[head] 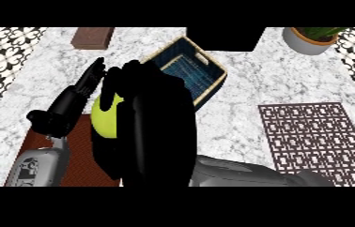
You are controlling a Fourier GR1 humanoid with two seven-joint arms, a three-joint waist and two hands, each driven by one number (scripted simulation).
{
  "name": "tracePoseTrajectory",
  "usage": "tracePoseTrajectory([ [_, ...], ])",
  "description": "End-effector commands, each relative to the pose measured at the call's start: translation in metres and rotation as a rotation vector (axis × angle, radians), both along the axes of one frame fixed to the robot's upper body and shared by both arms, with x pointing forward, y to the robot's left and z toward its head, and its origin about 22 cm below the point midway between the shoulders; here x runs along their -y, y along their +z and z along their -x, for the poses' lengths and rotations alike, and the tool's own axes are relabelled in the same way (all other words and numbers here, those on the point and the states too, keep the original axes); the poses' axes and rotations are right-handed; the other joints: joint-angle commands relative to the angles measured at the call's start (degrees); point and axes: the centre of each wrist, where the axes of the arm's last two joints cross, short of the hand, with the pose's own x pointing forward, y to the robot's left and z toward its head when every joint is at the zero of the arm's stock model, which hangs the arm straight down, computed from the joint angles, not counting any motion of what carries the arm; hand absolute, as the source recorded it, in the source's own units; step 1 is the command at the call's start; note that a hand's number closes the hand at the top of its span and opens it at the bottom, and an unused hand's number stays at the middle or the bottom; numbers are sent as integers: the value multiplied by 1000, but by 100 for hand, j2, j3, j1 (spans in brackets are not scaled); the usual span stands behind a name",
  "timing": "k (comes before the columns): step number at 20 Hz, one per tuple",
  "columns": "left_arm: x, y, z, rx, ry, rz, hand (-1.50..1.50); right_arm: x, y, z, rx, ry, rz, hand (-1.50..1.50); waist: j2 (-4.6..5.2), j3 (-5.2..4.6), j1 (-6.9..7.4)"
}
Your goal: Pick the pear from the placemat and place it in the basket
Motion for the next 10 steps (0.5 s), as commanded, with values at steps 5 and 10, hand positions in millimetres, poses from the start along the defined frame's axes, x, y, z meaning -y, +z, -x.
tracePoseTrajectory([
  [5, 14, -6, 14, 10, -17, 3, 0, -6, 49, -46, -73, -281, -201, 150, 29, 13, 40],
  [10, -8, -11, 7, 10, 16, -11, 0, -6, 68, -66, -100, -338, -205, 150, 64, 10, -33],
])
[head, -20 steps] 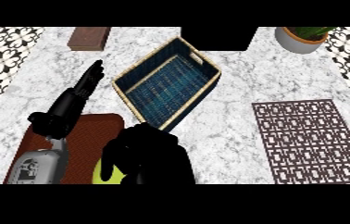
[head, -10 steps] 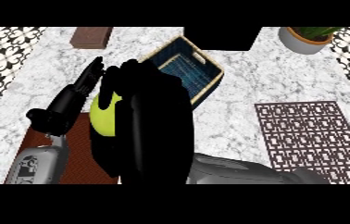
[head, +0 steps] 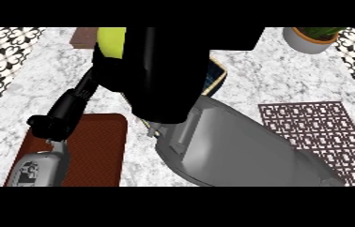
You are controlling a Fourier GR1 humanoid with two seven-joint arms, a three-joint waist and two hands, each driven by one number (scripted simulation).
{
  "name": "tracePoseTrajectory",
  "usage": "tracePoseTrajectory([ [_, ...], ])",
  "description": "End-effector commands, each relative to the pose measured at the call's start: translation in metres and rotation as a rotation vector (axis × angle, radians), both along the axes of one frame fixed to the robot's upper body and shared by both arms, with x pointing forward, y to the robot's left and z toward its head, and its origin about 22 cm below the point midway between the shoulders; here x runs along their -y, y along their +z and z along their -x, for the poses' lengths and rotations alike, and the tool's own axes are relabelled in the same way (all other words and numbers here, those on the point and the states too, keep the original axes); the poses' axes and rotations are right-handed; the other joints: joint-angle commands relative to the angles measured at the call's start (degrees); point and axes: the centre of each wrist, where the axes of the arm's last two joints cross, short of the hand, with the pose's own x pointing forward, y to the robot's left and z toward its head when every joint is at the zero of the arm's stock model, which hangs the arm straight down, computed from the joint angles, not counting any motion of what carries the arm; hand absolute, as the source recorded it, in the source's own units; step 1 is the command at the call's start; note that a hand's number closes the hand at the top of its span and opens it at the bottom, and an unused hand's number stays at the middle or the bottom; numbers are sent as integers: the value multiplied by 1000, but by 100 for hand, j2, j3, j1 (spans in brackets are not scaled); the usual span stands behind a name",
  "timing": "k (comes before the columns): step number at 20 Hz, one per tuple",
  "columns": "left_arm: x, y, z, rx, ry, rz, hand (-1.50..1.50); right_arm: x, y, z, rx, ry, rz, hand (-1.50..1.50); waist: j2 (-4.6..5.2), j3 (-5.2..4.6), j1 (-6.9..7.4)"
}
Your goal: Pick the pear from the placemat and place it in the basket
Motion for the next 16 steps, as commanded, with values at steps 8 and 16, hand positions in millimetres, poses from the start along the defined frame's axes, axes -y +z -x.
tracePoseTrajectory([
  [8, -4, 8, 5, -1, -11, 9, 0, 6, -22, -42, -220, -172, -111, 150, 22, 10, -39],
  [16, -10, -1, 2, -1, 20, 1, 0, 46, -59, -78, -128, -195, -85, 150, 38, 13, -138],
])
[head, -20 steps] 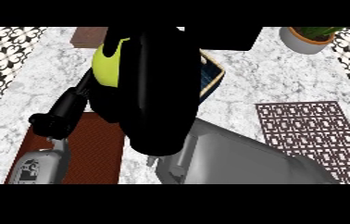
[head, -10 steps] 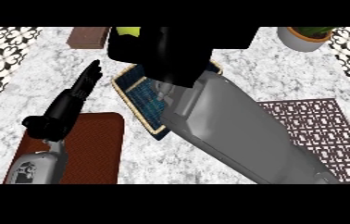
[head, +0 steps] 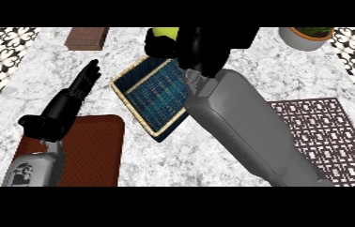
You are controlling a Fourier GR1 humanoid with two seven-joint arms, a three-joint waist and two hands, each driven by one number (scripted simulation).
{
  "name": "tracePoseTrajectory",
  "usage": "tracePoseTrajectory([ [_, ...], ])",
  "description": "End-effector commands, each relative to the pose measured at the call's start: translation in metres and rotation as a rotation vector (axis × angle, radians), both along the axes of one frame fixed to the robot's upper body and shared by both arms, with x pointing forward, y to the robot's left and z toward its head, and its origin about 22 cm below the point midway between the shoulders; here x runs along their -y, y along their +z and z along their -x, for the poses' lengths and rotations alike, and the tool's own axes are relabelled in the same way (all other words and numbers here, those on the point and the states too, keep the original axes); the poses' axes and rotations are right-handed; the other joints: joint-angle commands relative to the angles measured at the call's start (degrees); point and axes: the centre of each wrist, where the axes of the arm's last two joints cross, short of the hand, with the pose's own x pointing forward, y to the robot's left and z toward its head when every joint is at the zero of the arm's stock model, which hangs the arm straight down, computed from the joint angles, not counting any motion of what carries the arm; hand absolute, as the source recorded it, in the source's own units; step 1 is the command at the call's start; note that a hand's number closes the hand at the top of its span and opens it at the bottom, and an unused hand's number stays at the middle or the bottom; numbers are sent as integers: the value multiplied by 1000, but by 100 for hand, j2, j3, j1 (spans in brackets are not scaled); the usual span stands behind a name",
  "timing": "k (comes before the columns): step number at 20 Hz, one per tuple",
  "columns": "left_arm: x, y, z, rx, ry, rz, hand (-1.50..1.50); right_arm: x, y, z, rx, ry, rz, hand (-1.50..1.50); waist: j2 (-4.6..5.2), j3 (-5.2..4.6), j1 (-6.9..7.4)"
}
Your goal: Pick the pear from the placemat and place it in the basket
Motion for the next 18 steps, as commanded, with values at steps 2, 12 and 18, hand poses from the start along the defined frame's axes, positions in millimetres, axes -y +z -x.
tracePoseTrajectory([
  [2, -1, 10, 12, -9, 14, -4, 0, 11, -44, 1, -6, -76, -20, 150, -13, 3, -4],
  [12, -4, 2, -7, 6, -2, 5, 0, 50, -46, -40, 113, -133, -128, -150, 17, 2, -10],
  [18, 5, -6, 0, -1, 1, 8, 0, 42, -31, -34, 138, -67, -112, -150, 1, 1, -15],
])
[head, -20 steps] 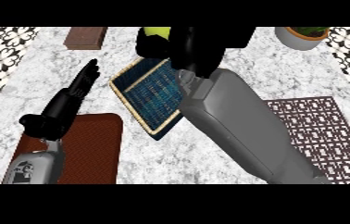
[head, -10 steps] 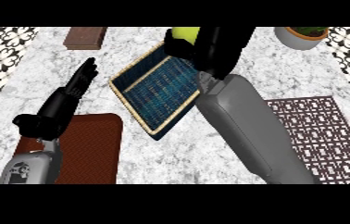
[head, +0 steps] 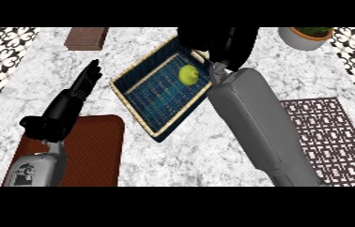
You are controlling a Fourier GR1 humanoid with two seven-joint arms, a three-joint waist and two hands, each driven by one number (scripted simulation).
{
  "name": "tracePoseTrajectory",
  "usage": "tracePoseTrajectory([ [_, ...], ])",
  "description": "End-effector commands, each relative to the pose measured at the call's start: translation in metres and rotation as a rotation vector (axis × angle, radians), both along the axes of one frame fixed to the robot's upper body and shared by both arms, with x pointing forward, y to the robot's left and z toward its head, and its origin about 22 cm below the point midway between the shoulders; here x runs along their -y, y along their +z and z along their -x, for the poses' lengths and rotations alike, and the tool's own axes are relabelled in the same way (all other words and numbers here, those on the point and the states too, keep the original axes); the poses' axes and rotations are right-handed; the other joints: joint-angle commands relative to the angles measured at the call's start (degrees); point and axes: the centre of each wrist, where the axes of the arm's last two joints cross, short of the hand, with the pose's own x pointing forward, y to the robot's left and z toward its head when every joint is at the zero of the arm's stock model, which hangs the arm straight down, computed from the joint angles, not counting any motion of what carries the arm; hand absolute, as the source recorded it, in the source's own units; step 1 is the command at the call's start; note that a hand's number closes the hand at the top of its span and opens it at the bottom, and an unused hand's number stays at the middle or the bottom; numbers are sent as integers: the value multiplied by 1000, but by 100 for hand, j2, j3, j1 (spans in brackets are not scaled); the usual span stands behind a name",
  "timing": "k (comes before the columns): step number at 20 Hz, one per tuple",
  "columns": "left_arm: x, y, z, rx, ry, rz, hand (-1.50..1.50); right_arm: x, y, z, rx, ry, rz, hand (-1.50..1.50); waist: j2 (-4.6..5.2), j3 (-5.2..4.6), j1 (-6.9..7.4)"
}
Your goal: Pick the pear from the placemat and place it in the basket
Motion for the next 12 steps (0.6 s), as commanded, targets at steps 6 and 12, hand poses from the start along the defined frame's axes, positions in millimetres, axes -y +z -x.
tracePoseTrajectory([
  [6, 5, 3, 4, -5, -7, -8, 0, 8, 36, -6, 113, 37, -185, -150, 0, 0, 22],
  [12, -12, 15, 9, -1, 21, 5, 0, 61, 30, 17, 75, 11, -375, -150, -28, 4, -55],
])
